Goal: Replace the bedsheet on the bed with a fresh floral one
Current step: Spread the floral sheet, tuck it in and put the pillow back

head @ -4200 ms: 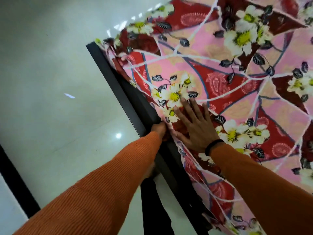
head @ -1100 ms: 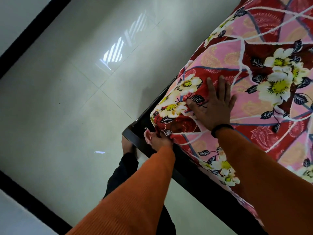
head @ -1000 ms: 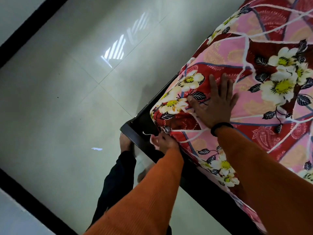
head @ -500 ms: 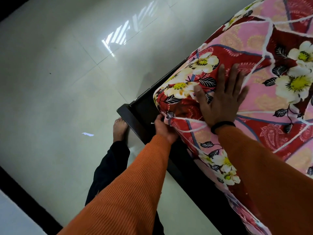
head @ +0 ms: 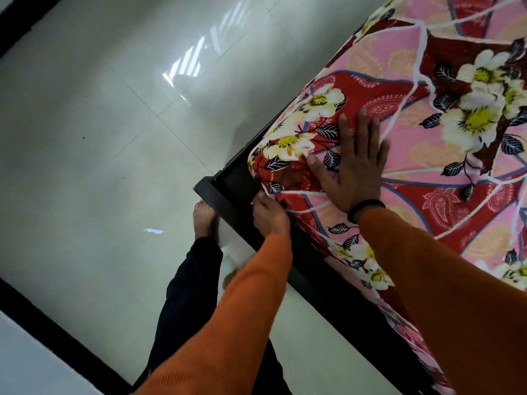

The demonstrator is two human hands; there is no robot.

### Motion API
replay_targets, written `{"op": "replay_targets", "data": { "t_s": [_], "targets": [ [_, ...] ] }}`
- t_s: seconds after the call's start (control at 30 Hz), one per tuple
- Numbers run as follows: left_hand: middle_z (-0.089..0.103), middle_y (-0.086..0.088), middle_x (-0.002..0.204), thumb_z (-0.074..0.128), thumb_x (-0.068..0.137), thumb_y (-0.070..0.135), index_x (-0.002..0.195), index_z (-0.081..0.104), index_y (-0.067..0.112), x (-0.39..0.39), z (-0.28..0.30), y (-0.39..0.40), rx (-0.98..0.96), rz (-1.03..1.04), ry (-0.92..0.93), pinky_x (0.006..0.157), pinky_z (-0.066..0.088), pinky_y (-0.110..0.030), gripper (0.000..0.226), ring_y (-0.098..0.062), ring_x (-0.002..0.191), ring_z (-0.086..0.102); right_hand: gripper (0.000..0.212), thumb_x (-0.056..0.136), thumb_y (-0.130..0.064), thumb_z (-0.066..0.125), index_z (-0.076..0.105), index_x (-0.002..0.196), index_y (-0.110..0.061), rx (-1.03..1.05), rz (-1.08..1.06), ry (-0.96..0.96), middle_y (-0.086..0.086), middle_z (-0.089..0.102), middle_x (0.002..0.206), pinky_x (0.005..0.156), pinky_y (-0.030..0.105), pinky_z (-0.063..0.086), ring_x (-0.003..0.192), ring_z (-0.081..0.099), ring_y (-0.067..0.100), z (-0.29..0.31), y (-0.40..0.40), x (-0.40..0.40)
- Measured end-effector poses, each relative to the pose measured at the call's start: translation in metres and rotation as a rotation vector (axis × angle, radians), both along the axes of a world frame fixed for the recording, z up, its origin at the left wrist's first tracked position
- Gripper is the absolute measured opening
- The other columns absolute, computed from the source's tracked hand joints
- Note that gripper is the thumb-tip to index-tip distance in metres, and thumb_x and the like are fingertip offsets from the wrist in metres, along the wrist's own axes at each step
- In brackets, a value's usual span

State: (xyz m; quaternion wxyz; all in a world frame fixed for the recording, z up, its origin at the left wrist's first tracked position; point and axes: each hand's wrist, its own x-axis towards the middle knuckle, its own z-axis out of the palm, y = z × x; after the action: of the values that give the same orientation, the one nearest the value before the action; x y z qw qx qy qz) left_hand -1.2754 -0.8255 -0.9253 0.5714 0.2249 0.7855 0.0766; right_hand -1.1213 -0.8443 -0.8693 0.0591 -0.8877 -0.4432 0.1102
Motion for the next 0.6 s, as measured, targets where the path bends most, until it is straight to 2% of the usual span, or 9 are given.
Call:
{"op": "replay_targets", "data": {
  "t_s": [0.13, 0.23, 0.33, 0.4, 0.5, 0.6],
  "targets": [
    [0.062, -0.011, 0.140, 0.037, 0.097, 0.071, 0.144, 0.054, 0.018, 0.004, 0.002, -0.025, -0.238, 0.365, -0.308, 0.111, 0.045, -0.048, 0.073, -0.031, 0.123, 0.060, 0.098, 0.090, -0.082, 0.040, 0.005, 0.164, -0.027, 0.002, 0.011, 0.009, 0.003, -0.005, 0.171, 0.122, 0.064, 0.003, 0.158, -0.008, 0.029, 0.002, -0.003, 0.001],
    [0.061, -0.011, 0.141, 0.034, 0.100, 0.069, 0.144, 0.056, 0.017, 0.009, 0.004, -0.023, -0.233, 0.412, -0.524, 0.106, 0.047, -0.042, 0.072, -0.030, 0.127, 0.058, 0.097, 0.091, -0.082, 0.037, 0.009, 0.164, -0.025, 0.009, 0.040, -0.014, 0.006, -0.001, 0.171, 0.123, 0.063, 0.004, 0.158, -0.005, 0.030, 0.001, -0.010, -0.001],
    [0.070, -0.014, 0.126, 0.029, 0.100, 0.070, 0.130, 0.066, 0.018, 0.017, -0.007, -0.011, -0.240, 0.409, -0.730, 0.100, 0.049, -0.047, 0.070, -0.037, 0.121, 0.061, 0.094, 0.093, -0.079, 0.036, 0.014, 0.163, -0.022, 0.027, 0.066, -0.071, 0.011, 0.004, 0.171, 0.123, 0.060, 0.005, 0.158, 0.000, 0.032, -0.001, -0.020, -0.004],
    [0.070, -0.015, 0.122, 0.026, 0.097, 0.073, 0.124, 0.068, 0.019, 0.017, -0.020, -0.006, -0.248, 0.448, -0.763, 0.104, 0.046, -0.052, 0.074, -0.040, 0.121, 0.059, 0.092, 0.094, -0.077, 0.036, 0.016, 0.163, -0.019, 0.035, 0.098, -0.096, 0.013, 0.007, 0.170, 0.123, 0.060, 0.007, 0.157, 0.003, 0.033, -0.003, -0.028, -0.007],
    [0.062, -0.019, 0.137, 0.025, 0.095, 0.074, 0.133, 0.063, 0.018, 0.016, -0.026, -0.004, -0.265, 0.452, -0.749, 0.110, 0.042, -0.055, 0.078, -0.042, 0.129, 0.053, 0.091, 0.095, -0.075, 0.035, 0.018, 0.163, -0.017, 0.031, 0.128, -0.125, 0.015, 0.010, 0.170, 0.123, 0.060, 0.008, 0.157, 0.006, 0.035, -0.005, -0.033, -0.010],
    [0.060, -0.018, 0.140, 0.025, 0.094, 0.076, 0.127, 0.065, 0.018, 0.018, -0.024, -0.005, -0.277, 0.403, -0.654, 0.111, 0.041, -0.053, 0.077, -0.041, 0.130, 0.053, 0.090, 0.095, -0.075, 0.034, 0.017, 0.163, -0.017, 0.020, 0.122, -0.115, 0.015, 0.010, 0.170, 0.122, 0.061, 0.009, 0.157, 0.005, 0.035, -0.003, -0.033, -0.012]
  ]
}}
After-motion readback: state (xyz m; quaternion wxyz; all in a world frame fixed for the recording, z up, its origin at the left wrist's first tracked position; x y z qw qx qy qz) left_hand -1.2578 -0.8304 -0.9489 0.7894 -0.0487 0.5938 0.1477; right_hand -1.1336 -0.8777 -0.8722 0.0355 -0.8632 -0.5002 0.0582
